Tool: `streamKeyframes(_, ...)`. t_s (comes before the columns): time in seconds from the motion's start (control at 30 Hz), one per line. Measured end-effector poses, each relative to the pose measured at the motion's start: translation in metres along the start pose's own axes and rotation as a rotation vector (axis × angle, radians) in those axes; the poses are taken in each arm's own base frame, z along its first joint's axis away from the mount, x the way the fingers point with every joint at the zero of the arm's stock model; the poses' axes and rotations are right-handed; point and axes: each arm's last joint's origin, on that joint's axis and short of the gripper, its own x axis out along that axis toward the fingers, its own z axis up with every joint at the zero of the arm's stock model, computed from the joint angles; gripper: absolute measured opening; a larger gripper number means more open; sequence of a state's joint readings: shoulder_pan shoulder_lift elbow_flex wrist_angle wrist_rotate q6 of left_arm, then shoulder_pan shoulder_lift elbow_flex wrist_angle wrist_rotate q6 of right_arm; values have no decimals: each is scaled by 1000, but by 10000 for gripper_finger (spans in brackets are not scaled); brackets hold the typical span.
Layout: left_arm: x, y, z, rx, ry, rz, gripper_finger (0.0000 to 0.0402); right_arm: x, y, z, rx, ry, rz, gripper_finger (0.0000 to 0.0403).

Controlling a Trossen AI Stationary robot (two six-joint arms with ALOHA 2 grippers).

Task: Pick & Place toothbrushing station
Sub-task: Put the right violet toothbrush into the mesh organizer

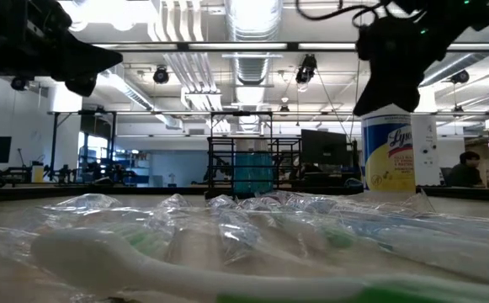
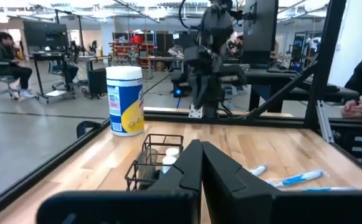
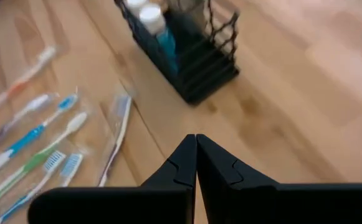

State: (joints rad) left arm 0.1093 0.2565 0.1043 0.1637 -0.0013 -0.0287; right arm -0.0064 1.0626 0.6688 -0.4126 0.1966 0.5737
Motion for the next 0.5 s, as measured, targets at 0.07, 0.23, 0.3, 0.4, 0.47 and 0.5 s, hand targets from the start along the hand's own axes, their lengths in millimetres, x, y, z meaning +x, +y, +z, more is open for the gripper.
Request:
streamKeyframes(0.07, 0, 0, 0, -9, 1, -2, 7, 13, 8, 1, -1, 50, -15, 8)
streamKeyframes(0.23, 0, 0, -1, -15, 6, -9, 7, 45, 33, 2, -24, 153, -29, 8)
streamKeyframes(0.3, 0, 0, -1, -23, 7, -9, 7, 56, 45, 2, -47, 182, -30, 8)
streamKeyframes(0.4, 0, 0, -1, -34, 8, -11, 7, 73, 63, 4, -80, 214, -28, 8)
streamKeyframes(0.47, 0, 0, -1, -35, 8, -12, 7, 82, 76, 7, -137, 236, -6, 9)
streamKeyframes(0.5, 0, 0, -1, -36, 8, -12, 7, 86, 82, 8, -171, 239, 3, 9)
